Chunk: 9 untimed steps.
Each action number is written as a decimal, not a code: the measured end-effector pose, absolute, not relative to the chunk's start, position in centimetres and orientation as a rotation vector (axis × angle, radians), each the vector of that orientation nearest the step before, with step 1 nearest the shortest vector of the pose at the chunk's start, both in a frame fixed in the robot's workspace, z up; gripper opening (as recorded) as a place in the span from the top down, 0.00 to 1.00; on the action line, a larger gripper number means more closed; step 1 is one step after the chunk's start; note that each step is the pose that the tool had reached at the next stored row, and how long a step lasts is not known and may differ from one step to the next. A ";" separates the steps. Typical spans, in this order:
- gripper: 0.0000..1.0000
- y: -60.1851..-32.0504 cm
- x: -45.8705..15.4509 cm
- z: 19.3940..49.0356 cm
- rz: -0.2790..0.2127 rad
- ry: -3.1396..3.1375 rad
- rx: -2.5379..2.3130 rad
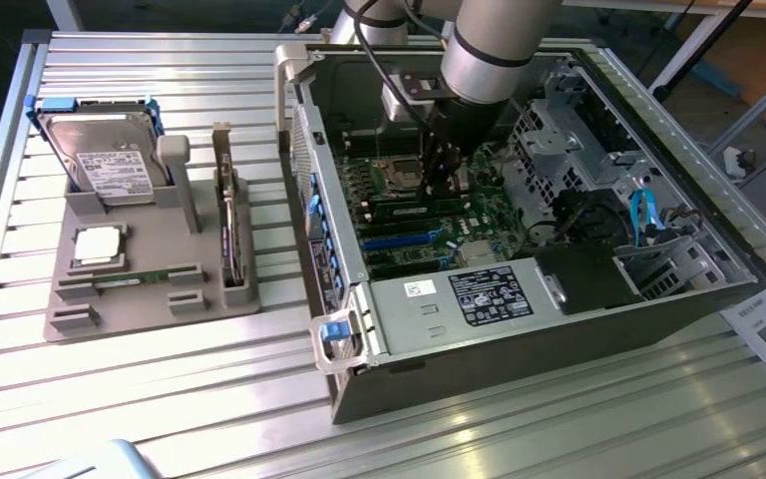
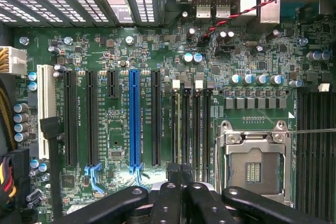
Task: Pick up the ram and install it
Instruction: 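Press down the ram until it locks into place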
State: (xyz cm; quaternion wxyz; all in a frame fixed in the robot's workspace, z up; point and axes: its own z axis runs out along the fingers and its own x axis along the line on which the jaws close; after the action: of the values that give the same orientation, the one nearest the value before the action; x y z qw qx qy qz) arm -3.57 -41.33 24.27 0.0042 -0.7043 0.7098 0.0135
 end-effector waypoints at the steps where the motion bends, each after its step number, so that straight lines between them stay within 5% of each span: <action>1: 0.90 -41.3 -3.6 24.3 0.042 2.224 -2.207; 9: 0.90 -41.3 -3.6 23.7 0.042 2.223 -2.206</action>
State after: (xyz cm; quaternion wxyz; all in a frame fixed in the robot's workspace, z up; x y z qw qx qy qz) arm -3.59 -41.32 23.73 0.0046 -0.7043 0.7098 0.0133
